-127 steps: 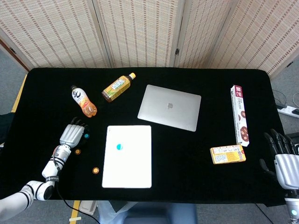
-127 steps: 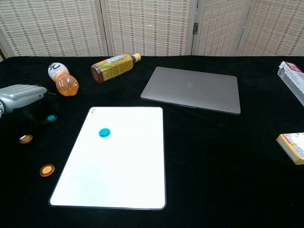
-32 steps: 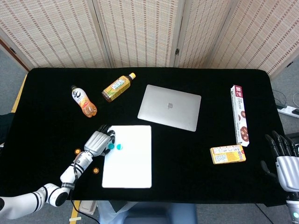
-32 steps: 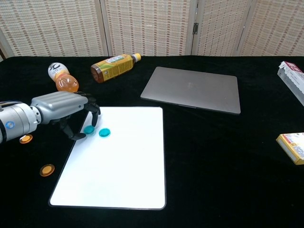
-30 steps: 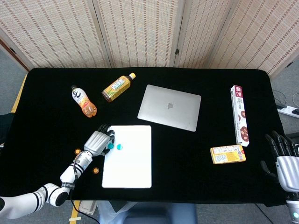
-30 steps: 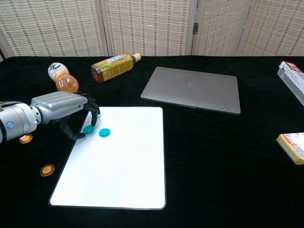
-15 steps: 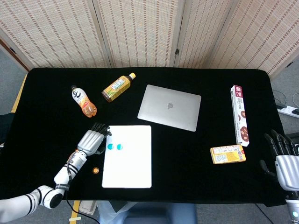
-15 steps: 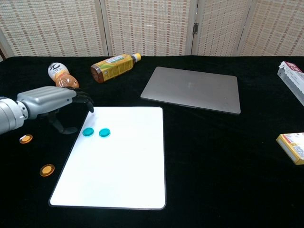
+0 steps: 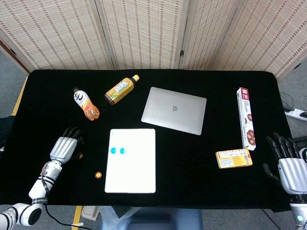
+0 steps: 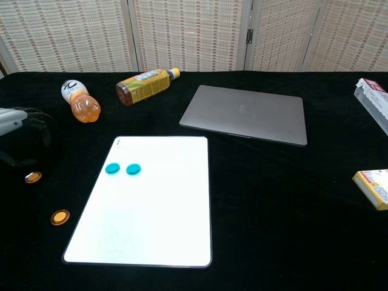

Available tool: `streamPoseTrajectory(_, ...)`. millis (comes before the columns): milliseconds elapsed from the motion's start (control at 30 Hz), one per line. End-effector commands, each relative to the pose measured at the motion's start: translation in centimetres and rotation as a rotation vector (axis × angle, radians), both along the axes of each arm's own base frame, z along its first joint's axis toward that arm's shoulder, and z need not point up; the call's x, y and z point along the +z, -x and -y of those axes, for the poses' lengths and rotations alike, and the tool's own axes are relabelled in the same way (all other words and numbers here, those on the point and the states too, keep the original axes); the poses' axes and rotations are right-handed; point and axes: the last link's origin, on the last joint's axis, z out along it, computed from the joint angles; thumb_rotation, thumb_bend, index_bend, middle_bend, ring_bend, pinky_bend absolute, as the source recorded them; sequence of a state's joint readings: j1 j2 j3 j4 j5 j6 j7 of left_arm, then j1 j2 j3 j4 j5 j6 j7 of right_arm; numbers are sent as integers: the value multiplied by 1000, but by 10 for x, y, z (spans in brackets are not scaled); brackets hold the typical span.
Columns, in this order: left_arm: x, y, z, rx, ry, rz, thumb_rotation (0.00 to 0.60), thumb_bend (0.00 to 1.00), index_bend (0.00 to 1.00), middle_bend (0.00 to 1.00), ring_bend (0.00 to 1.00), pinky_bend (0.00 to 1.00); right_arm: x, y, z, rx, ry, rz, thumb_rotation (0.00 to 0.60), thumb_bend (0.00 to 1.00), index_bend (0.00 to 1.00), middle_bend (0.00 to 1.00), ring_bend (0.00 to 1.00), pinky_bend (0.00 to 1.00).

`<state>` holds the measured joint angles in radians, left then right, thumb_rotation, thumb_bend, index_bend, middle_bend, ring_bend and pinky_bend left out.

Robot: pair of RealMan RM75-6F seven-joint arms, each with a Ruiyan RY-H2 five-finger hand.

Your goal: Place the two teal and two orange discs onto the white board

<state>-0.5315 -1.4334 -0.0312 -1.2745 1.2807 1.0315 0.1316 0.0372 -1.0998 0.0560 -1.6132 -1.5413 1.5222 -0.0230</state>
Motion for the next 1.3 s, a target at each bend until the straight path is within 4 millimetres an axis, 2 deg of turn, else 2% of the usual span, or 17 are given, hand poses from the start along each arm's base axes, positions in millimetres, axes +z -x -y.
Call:
streamPoseTrajectory(33,-4,10,5,22,11,-7,600,394,440,166,6,0,0,0,0,3,-2,-1,600,426,0,0,0,0)
streamPoseTrajectory(500,-17,33,13,81,26,-23,600,394,439,166,6,0,1,0,-3,-2,6,-3,600,426,0,0,0,0)
streamPoseTrajectory(1100,-22,30,13,77,38,6,600,394,447,166,6,0,2,-1,-4,-2,9,-6,600,427,0,0,0,0)
streamPoseTrajectory(1300,-23,32,13,79,39,-1,600,394,483,166,6,0,2,-1,-5,-7,8,-5,600,427,0,0,0,0)
